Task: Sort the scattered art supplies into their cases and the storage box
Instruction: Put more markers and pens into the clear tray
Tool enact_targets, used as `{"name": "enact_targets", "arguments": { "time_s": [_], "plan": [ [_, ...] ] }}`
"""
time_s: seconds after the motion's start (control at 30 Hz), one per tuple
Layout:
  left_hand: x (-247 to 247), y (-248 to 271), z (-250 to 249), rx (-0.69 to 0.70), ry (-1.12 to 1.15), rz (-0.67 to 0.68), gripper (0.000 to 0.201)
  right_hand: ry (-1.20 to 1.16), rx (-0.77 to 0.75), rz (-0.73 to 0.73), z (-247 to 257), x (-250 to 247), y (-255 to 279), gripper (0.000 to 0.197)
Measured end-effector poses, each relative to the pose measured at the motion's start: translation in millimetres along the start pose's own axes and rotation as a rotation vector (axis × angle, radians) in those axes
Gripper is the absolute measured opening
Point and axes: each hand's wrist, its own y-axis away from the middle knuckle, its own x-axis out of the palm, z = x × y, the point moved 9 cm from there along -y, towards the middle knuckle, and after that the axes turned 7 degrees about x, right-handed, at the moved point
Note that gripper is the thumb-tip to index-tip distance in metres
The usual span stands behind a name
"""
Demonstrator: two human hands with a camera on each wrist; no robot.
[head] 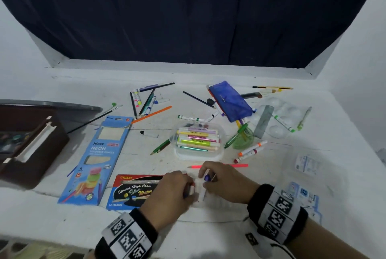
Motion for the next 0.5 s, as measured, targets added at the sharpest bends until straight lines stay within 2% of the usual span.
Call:
{"name": "enact_targets", "arguments": {
  "time_s": [0.17,0.37,0.5],
  "plan": [
    [-1,5,5,-0.049,0.076,-0.032,0.023,-0.006,0.001,0.014,3,3,-11,0.014],
    [-4,8,7,-0.054,-0.038,0.024,0.029,0.014,-0.013,-0.041,4,-1,-18,0.024],
    [-5,6,7,-0.058,-0.125,0.063,0.04,0.052,-0.048,-0.075,8,3,-16,0.03]
  ]
}}
